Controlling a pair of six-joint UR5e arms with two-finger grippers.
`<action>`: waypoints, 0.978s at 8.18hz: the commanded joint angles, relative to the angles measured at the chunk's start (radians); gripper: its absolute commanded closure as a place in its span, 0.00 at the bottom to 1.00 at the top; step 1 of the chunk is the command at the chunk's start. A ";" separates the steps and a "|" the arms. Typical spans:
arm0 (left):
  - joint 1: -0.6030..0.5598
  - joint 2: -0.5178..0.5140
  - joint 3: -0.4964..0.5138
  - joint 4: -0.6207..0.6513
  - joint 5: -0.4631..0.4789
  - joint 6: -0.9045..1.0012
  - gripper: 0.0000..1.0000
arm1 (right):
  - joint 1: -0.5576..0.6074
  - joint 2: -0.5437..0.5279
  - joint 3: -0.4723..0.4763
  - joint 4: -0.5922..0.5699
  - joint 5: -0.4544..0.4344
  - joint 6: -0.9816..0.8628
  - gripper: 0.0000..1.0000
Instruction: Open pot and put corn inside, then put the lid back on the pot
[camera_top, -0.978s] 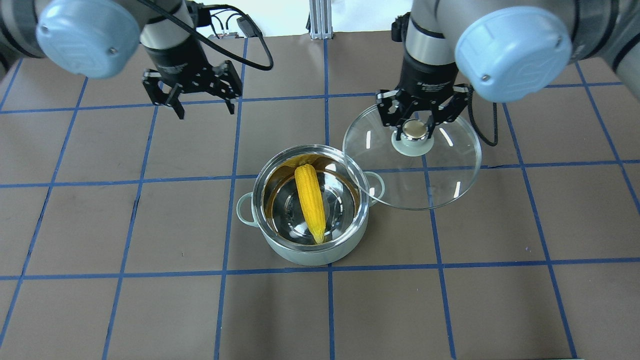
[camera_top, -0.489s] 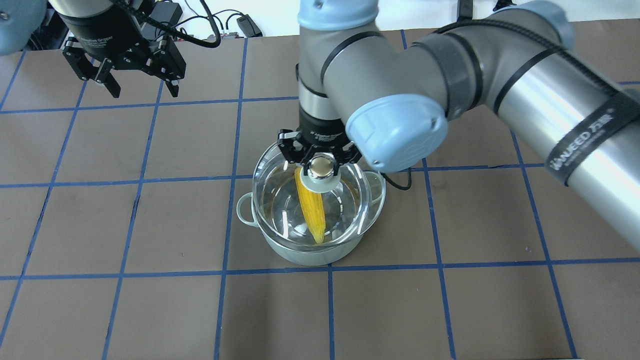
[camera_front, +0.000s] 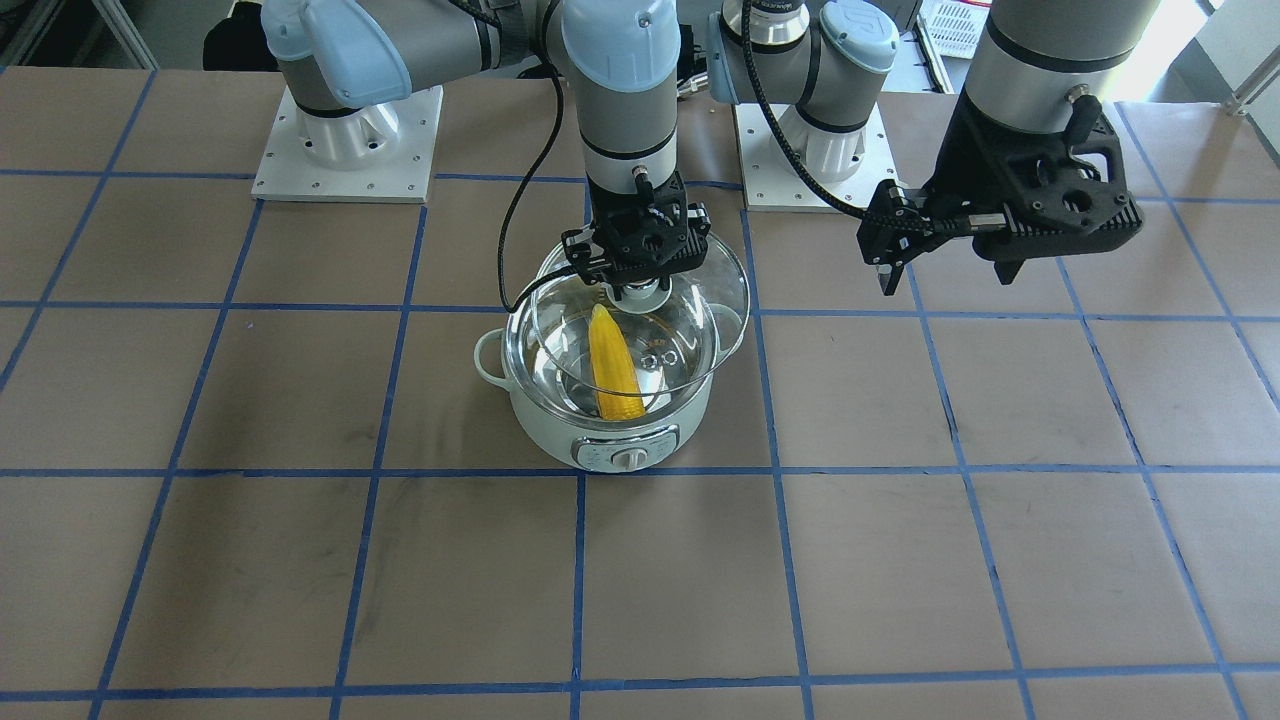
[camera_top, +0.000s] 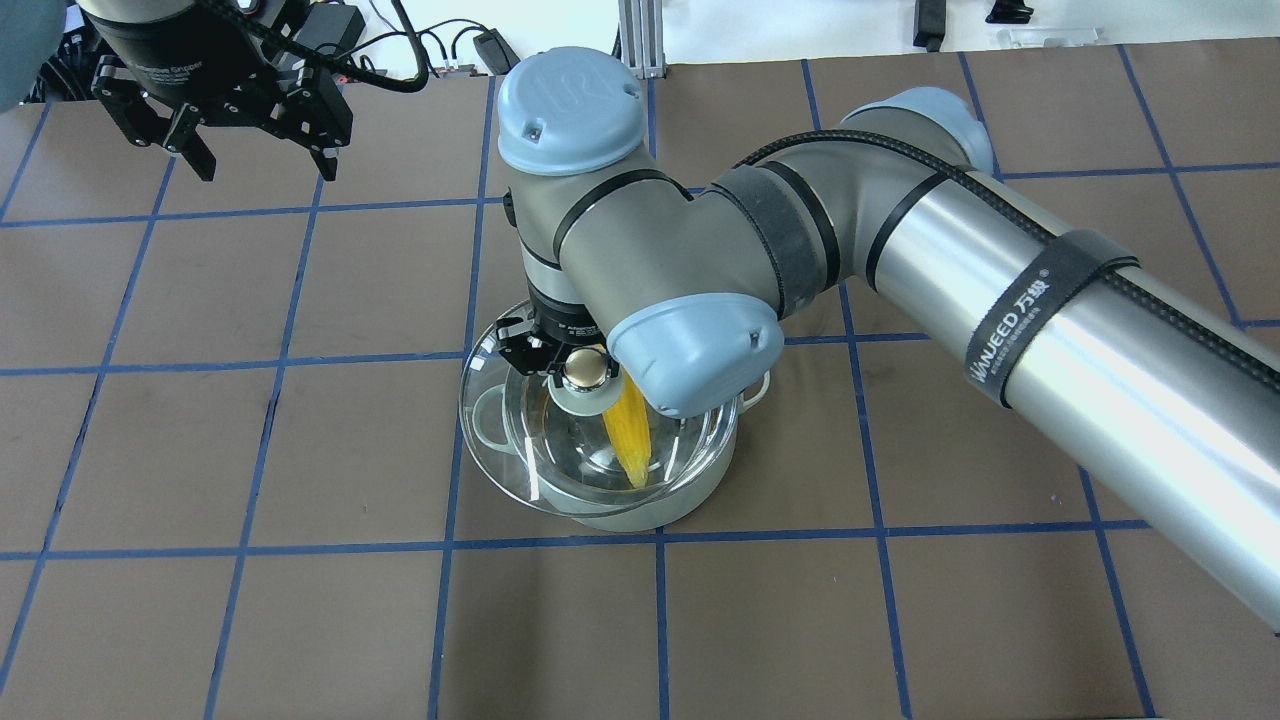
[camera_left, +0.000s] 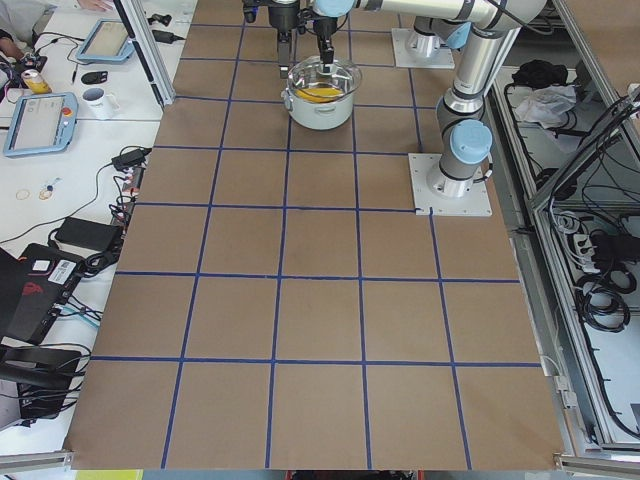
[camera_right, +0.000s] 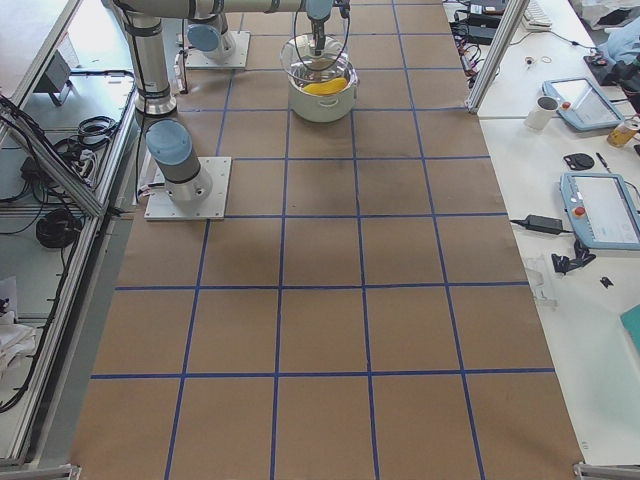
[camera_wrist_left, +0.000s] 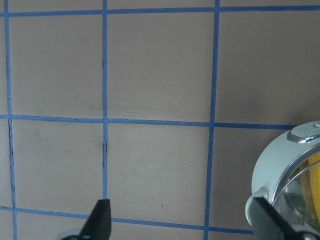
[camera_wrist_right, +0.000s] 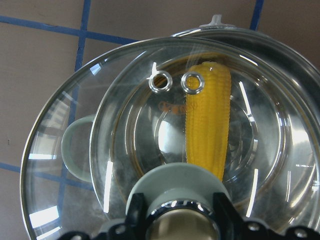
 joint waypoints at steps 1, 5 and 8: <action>0.000 0.000 -0.004 0.006 0.001 0.000 0.00 | -0.041 0.002 0.001 -0.011 -0.022 -0.096 1.00; -0.002 0.000 -0.006 0.006 0.001 -0.001 0.00 | -0.068 0.022 0.004 -0.009 -0.005 0.057 1.00; -0.003 0.000 -0.009 0.008 0.001 -0.001 0.00 | -0.066 0.031 0.005 -0.011 -0.004 0.105 1.00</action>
